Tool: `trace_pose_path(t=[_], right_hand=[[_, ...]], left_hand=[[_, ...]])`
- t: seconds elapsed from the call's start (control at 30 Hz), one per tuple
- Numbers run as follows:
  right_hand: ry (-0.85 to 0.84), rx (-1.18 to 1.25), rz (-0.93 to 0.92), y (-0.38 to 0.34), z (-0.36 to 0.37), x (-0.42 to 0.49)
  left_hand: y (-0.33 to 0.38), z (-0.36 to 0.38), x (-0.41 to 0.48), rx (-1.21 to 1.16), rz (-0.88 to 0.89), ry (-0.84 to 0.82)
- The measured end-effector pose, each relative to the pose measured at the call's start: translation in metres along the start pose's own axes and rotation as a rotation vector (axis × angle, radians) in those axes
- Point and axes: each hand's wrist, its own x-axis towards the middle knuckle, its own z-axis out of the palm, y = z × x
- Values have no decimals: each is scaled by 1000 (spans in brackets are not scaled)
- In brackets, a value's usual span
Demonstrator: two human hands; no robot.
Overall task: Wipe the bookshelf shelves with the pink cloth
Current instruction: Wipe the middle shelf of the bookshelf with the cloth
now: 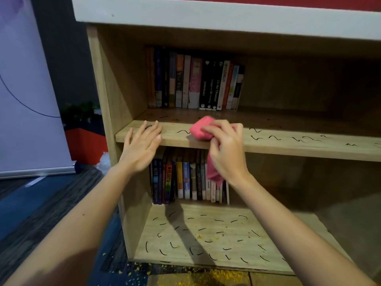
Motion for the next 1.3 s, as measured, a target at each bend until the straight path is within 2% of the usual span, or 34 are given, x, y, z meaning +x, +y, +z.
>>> trace_pose_path(t=[0.1, 0.2, 0.27, 0.37, 0.47, 0.63, 0.7, 0.77, 0.8, 0.87, 0.9, 0.93, 1.0, 1.1, 1.23, 1.3], right_hand=[[-71, -106, -25, 10, 6, -6], [-162, -69, -158, 13, 15, -47], [-203, -9, -185, 14, 16, -61], [-79, 75, -139, 8, 12, -39], [31, 45, -156, 4, 12, -15], [-128, 94, -207, -8, 15, -27], [-53, 175, -168, -15, 8, -12], [35, 153, -136, -18, 6, 10], [-29, 94, -112, -19, 7, 18], [-286, -50, -95, -19, 15, 24], [-370, -43, -85, -18, 19, 25], [-389, 10, -69, -19, 19, 28], [-293, 107, -54, -24, 16, 40], [-210, 117, 34, -15, 24, 83], [-268, 155, 310, 16, 63, 147], [-405, 115, 369, 22, 86, 161]], left_hand=[[0, 2, 1, 9, 8, 20], [-2, 3, 1, 7, 10, 28], [-3, 3, 1, 16, 10, 28], [-3, 4, 2, 17, 4, 30], [-3, 4, 2, 25, -9, 30], [-1, 3, 3, 33, -34, -7], [-1, -1, 5, 25, -40, -52], [0, -7, 7, 13, -27, -90], [-1, -10, 9, 11, -20, -89], [-4, -15, 16, 16, -19, -45], [-6, -17, 21, 22, -21, -15], [-8, -20, 28, 29, -22, 8], [-13, -24, 40, 46, -21, 39], [-20, -27, 51, 25, -24, 86], [-25, -20, 52, -83, -14, 281], [-27, -16, 53, -75, -11, 364]])
